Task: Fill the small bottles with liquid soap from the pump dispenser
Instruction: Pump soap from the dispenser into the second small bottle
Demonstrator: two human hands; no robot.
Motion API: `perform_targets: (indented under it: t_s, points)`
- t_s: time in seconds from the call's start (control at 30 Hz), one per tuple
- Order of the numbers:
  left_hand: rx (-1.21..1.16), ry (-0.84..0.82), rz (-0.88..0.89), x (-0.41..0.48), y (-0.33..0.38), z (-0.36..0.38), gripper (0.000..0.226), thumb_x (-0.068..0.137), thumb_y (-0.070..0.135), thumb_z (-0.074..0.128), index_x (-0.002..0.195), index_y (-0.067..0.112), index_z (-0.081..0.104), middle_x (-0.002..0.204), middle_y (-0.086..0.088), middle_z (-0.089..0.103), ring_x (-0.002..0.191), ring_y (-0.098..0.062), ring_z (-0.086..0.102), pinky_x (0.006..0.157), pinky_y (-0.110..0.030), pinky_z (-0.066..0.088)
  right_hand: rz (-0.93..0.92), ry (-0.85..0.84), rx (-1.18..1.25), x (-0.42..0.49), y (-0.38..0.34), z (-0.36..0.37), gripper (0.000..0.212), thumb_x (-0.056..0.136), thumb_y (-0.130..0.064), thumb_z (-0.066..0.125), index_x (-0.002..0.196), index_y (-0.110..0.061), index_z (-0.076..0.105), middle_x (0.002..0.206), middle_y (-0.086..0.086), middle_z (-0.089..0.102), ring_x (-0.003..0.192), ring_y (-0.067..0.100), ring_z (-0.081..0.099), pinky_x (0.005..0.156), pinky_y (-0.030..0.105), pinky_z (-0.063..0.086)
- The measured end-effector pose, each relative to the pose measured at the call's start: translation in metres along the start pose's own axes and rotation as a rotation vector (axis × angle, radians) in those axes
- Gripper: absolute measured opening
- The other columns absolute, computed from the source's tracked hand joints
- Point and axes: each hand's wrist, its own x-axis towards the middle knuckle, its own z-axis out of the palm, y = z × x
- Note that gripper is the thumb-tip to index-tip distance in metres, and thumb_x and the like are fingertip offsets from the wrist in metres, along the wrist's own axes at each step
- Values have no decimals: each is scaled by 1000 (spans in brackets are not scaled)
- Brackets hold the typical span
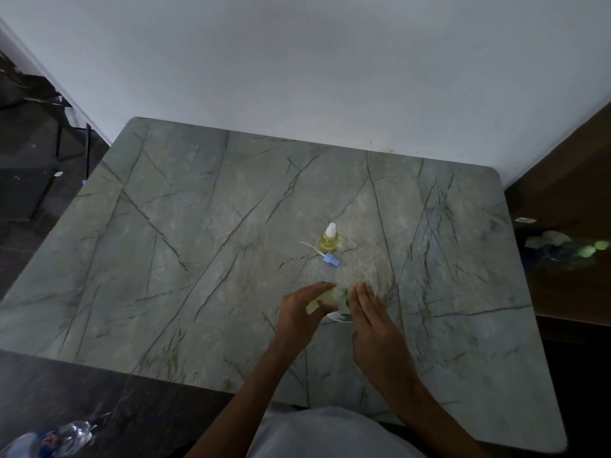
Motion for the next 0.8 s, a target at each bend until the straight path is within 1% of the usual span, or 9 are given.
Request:
perform_targets:
  t_s: [0.07,0.2,0.27,0.37,0.47,0.53,0.6,0.7,0.8]
  points:
    - [-1,4,3,-1,1,0,42,71,12,83,111,14,72,109,3,71,100,7,60,87,-5,45,6,-8,23,-1,-2,-1,52,85,-2,34,134,9,49,140,25,49,134,37,44,100,48,49]
    - [-4,9,3,-2,1,0,42,71,13,83,111,15,72,108,5,70,98,6,61,87,-7,46,16,-1,50,-4,-3,0,53,84,-2,38,136,9,46,143,25,45,136,36,41,103,45,47]
    - [-2,3,4,-2,1,1,42,71,13,83,111,14,72,108,4,71,98,5,61,87,-8,48,15,2,55,-5,-2,1,55,84,-1,37,137,8,46,145,24,44,137,36,39,104,44,47]
    - [8,-4,1,-3,-1,2,42,70,12,84,111,14,72,108,2,72,99,7,59,87,-4,44,11,2,56,-6,-1,3,57,82,-1,32,137,9,44,146,24,41,139,35,36,103,43,48]
    - [10,-9,-6,-4,-2,2,44,70,12,84,112,16,72,110,2,72,99,4,62,89,-8,47,4,-12,57,-7,0,4,59,81,-1,31,137,9,44,146,25,41,139,34,34,98,42,51]
    - [8,-13,1,-3,-1,2,43,71,12,83,112,15,72,111,3,71,100,3,62,89,-9,47,10,-23,62,-8,0,5,59,81,-1,31,137,9,45,146,25,42,139,34,34,98,43,51]
    - [6,-14,8,-3,-1,1,43,71,11,83,113,14,71,110,6,69,101,5,61,89,-6,45,18,-32,74,-7,1,5,58,81,-2,33,137,8,45,146,24,42,140,33,34,100,42,50]
    - [4,-9,9,-3,1,0,43,71,10,83,113,14,72,110,7,69,101,6,60,88,-5,44,23,-38,71,-4,0,1,55,85,-12,41,137,7,47,145,22,44,137,33,40,103,41,48]
    - [1,-10,10,-3,1,-1,43,72,11,82,113,16,72,111,5,70,99,3,63,88,-9,47,29,-50,29,-3,-2,-3,57,90,-29,46,136,6,49,142,22,48,134,33,44,105,40,45]
